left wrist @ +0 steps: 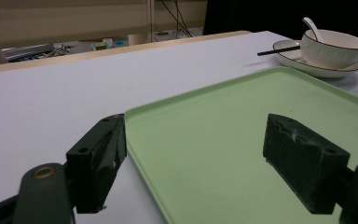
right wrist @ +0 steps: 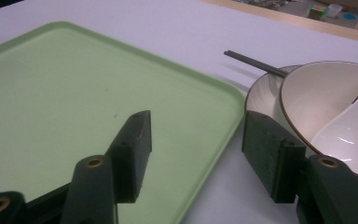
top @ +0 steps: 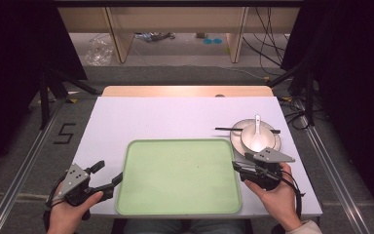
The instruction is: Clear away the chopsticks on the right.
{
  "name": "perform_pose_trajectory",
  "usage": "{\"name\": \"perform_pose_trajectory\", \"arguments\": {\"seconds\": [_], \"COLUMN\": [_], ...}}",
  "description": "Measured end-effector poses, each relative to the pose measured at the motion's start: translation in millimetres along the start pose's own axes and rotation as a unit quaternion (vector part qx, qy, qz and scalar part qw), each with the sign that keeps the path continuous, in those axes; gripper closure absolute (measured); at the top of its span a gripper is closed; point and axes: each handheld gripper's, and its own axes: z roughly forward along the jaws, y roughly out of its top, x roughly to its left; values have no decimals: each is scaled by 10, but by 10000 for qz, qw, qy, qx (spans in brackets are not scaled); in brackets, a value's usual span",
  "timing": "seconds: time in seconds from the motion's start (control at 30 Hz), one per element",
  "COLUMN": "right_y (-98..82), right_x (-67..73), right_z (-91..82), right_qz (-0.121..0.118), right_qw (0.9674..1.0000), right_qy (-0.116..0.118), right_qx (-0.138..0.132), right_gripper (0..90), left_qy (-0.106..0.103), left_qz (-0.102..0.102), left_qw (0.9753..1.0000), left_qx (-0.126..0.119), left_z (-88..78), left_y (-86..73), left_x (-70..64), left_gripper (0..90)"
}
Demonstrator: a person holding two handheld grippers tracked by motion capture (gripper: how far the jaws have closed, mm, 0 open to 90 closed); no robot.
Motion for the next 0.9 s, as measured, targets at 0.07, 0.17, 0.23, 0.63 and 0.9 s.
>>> {"name": "perform_pose_trajectory", "arguments": {"seconds": [0.07, 0.17, 0.23, 0.63, 0.9], "right_y": [1, 23, 30, 164, 334], "right_x": [-14, -32, -38, -210, -307], "right_z": [1, -2, 0, 201, 427], "right_qz": [32, 41, 43, 201, 96], "right_qw": [10000, 9998, 9996, 9996, 9990], "right_qy": [-66, -185, -228, -164, -386], "right_qx": [-19, -93, -159, -95, 193], "right_gripper": [436, 436, 436, 661, 882], "left_qy": [-6, -15, -16, -1, -9], "left_qz": [11, 28, 30, 10, 6], "left_qw": [10000, 10000, 10000, 10000, 10000], "left_qx": [-2, -3, -5, 12, -1], "left_z": [-5, -10, -11, 0, -2], "left_y": [1, -1, -2, -1, -1], "left_x": [0, 0, 2, 0, 2], "left_gripper": [215, 214, 214, 215, 215]}}
